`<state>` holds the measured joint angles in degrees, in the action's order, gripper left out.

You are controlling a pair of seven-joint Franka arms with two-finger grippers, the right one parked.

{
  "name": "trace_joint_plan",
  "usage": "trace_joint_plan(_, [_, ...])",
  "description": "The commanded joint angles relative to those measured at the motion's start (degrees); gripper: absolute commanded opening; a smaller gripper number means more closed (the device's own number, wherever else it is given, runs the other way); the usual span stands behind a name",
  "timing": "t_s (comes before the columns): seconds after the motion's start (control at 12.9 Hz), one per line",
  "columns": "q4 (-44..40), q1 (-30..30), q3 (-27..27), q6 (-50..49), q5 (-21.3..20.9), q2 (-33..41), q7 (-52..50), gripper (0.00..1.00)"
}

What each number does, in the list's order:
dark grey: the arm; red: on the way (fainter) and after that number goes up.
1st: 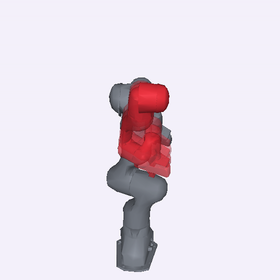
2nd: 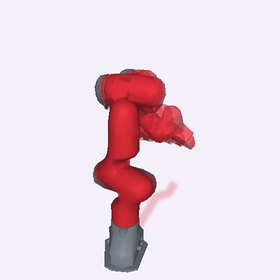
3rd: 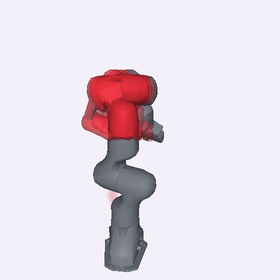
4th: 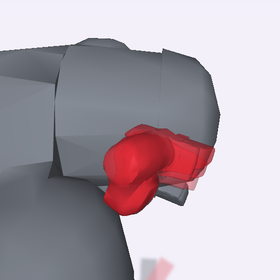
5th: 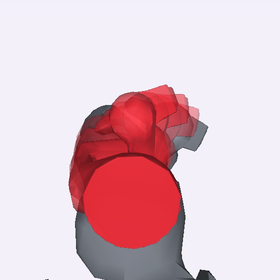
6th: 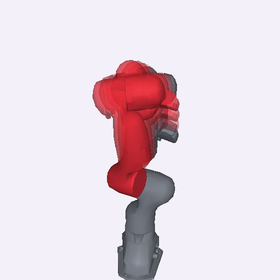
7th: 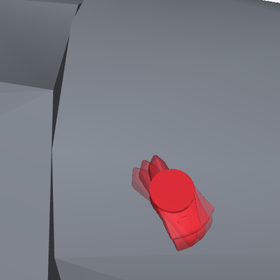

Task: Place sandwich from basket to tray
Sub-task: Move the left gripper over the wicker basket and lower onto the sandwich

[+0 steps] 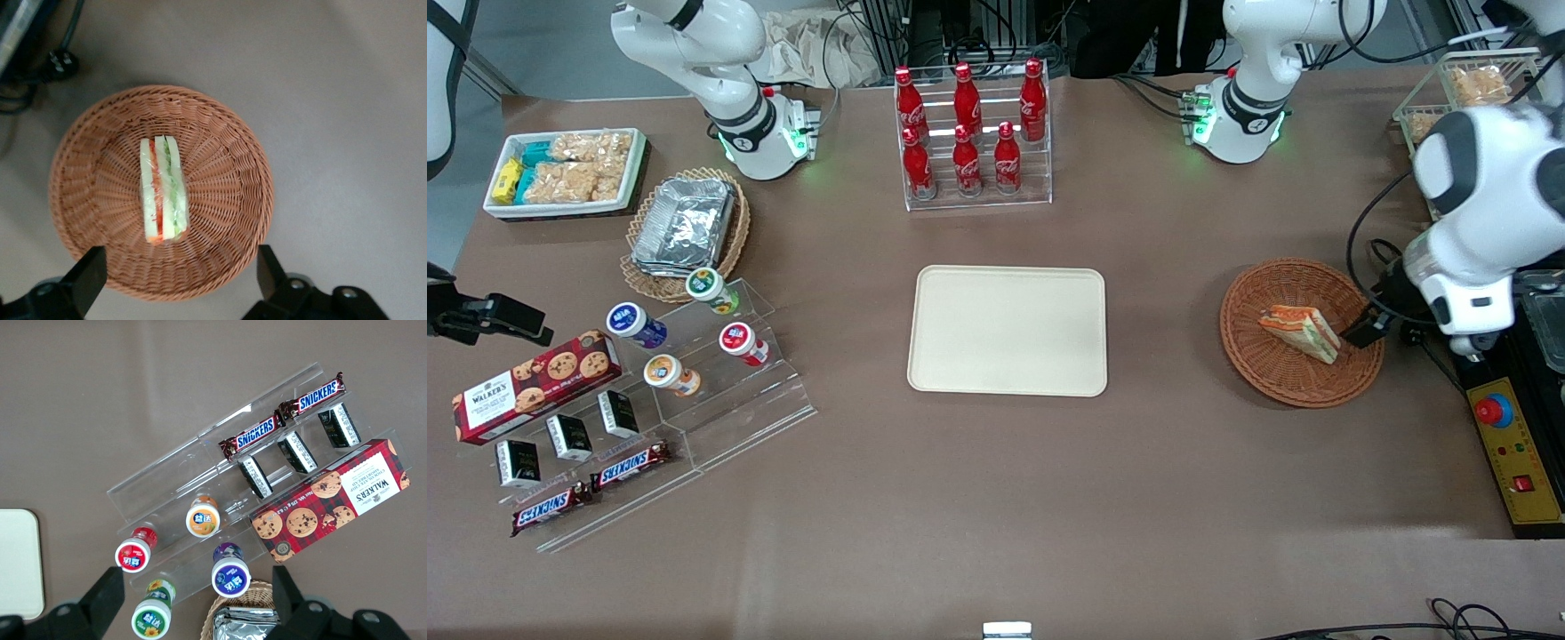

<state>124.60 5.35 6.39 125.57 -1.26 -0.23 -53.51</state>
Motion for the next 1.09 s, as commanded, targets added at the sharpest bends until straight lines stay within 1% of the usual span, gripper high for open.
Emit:
trace_joint_plan(0.0, [2.92, -0.08, -0.23, 6.08, -0.85, -2.22, -7.29, 1.0])
trace_joint_plan(0.16, [5.11, 0.01, -0.32, 10.73, -0.85, -3.98, -8.81, 1.0])
trace_joint_plan(0.54, [13.81, 0.01, -0.32, 24.79, -0.85, -7.5, -8.81, 1.0])
trace_joint_plan(0.62, [14.52, 0.01, -0.32, 25.25, -0.85, -7.59, -8.81, 0.99])
trace_joint_plan(0.7, [14.96, 0.01, -0.32, 25.25, -0.85, -7.51, -8.81, 0.94])
trace_joint_plan(0.78, [15.14, 0.01, -0.32, 25.25, -0.85, -7.42, -8.9, 0.87])
trace_joint_plan(0.86, [15.14, 0.01, -0.23, 25.25, -0.85, -7.42, -8.9, 0.72])
trace_joint_plan(0.93, [15.14, -0.08, -0.23, 25.25, -0.76, -7.42, -9.42, 0.5])
trace_joint_plan(1.01, [15.05, -0.08, -0.23, 25.25, -0.76, -7.42, -9.51, 0.25])
